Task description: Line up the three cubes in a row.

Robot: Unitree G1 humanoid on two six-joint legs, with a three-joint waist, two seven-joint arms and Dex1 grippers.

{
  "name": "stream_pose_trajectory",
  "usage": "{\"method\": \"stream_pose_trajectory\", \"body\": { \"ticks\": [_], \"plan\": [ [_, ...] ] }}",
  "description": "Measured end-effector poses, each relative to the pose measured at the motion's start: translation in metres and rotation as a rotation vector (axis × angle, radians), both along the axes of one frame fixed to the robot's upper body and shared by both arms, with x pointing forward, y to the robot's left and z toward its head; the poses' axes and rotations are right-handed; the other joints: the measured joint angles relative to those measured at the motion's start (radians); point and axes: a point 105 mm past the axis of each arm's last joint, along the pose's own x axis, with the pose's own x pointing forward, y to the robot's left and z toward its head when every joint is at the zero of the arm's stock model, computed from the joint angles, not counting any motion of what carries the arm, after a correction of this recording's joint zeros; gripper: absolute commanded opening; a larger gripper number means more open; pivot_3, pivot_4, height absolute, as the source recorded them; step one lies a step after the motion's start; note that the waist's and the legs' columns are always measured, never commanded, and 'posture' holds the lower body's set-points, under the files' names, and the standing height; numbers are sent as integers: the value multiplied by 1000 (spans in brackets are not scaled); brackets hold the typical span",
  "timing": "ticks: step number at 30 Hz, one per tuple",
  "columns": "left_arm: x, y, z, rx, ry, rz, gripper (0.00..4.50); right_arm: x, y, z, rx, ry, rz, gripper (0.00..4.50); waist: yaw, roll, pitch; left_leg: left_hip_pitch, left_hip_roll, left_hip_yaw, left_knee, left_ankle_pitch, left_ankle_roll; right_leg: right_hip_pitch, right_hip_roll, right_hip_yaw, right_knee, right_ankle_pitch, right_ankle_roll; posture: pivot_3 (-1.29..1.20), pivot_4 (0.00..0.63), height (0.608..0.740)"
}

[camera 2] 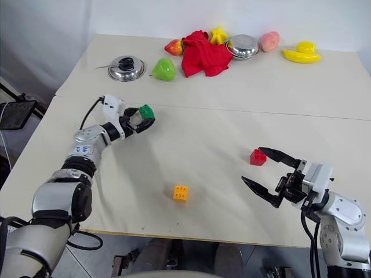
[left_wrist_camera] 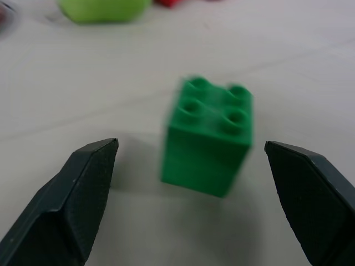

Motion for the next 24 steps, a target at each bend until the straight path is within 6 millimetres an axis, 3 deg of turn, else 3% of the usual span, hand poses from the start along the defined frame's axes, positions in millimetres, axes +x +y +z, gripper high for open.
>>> {"method": "stream_pose_trajectory", "body": {
  "ticks": [1, 4, 12, 16, 18, 24],
  "plan": [
    [1, -2, 1, 2, -1, -3, 4500, 0, 1, 1, 0, -5, 1, 4455, 0, 0, 0, 0, 0, 0, 0, 0, 0, 0, 0, 0, 0, 0, 0, 0, 150, 740],
    [3, -4, 2, 9, -2, 4, 3918, 0, 1, 2, 3, -8, -7, 4500, 0, 0, 0, 0, 0, 0, 0, 0, 0, 0, 0, 0, 0, 0, 0, 0, 150, 740],
    [1, -6, 1, 25, 2, -32, 1495, -3, 0, -5, 7, 18, -30, 4500, -1, 0, 0, 0, 0, 0, 0, 0, 0, 0, 0, 0, 0, 0, 0, 0, 150, 740],
    [-9, -18, 5, 37, -11, -179, 1499, -6, -5, -5, -13, 24, -43, 4500, 0, 0, 0, -1, 0, 0, 0, 0, 0, 0, 0, 0, 0, 0, 0, 0, 150, 740],
    [-19, -36, 11, 82, -43, -346, 1499, -8, -10, -4, -34, 34, -58, 4500, 4, 0, 0, -1, 0, 0, 0, 0, 0, 0, 0, 0, 0, 0, 0, 0, 150, 740],
    [-61, -128, 21, 133, -119, -854, 1499, -22, -33, -3, -99, 77, -107, 4500, 10, -1, 0, -2, -3, 0, 1, 0, 1, 0, 0, 0, -2, 1, 1, 0, 150, 740]
  ]
}}
